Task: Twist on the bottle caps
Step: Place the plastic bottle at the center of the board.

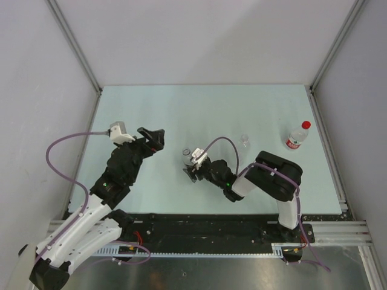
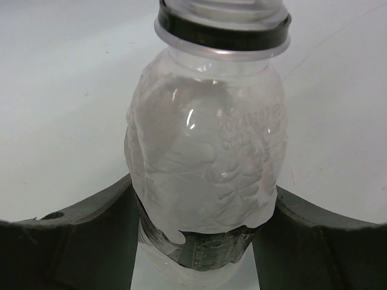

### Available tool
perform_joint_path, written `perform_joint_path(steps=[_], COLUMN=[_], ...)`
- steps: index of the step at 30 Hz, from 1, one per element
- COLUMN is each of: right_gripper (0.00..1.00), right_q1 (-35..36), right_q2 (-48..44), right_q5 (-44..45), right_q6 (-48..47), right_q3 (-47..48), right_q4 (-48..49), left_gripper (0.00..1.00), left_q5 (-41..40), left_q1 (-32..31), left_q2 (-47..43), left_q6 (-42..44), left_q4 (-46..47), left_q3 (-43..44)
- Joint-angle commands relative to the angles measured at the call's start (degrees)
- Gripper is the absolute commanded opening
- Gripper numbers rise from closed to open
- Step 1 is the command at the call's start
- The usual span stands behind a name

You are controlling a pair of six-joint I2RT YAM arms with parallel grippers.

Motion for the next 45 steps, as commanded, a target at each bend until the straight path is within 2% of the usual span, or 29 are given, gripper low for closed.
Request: perform_joint_path(steps=[1, 4, 10, 17, 31, 34, 40, 45], right_gripper=[0.26, 0.32, 0.51, 0.63, 0.86, 0.96, 0.99, 0.99], right_q1=[0.19, 0.14, 0.71, 1.72, 4.05, 4.49, 4.99, 5.01], right_q2=[2.72, 4.00, 5.48, 4.73, 1.81, 1.18, -0.32, -2.76], right_q5=[0.91, 0.74, 0.82, 3.44, 8.57, 10.10, 12.20, 10.59], right_q6=[2.19, 2.91, 3.68, 2.25, 1.39, 1.01, 0.99, 2.64], right_q3=[-0.01, -0.04, -0.89, -2.56, -2.77, -3.04, -5.13, -7.62], right_q4=[7.33, 7.73, 10.09, 12.56, 12.72, 12.61, 13.00, 12.04], left_gripper=[0.99, 0.99, 0.99, 0.99, 0.99, 0.99, 1.00, 0.99], left_q5=[0.58, 1.29, 3.10, 3.98, 5.27, 5.75, 6.61, 8.41], left_q1=[-0.08, -0.12, -0.12, -0.12, -0.07, -0.11, -0.12, -0.12], left_q2=[-1.45, -1.89, -1.80, -3.02, -5.47, -5.60, -4.48, -3.80], left_q6=[-3.24, -4.70, -8.17, -11.27, -12.15, -12.24, -12.31, -13.33], left_q4=[-2.90, -5.37, -10.87, -16.15, -25.22, -27.24, -31.19, -33.75], left_q3=[-0.99, -1.76, -2.82, -4.97, -4.62, -4.18, -3.64, -3.80])
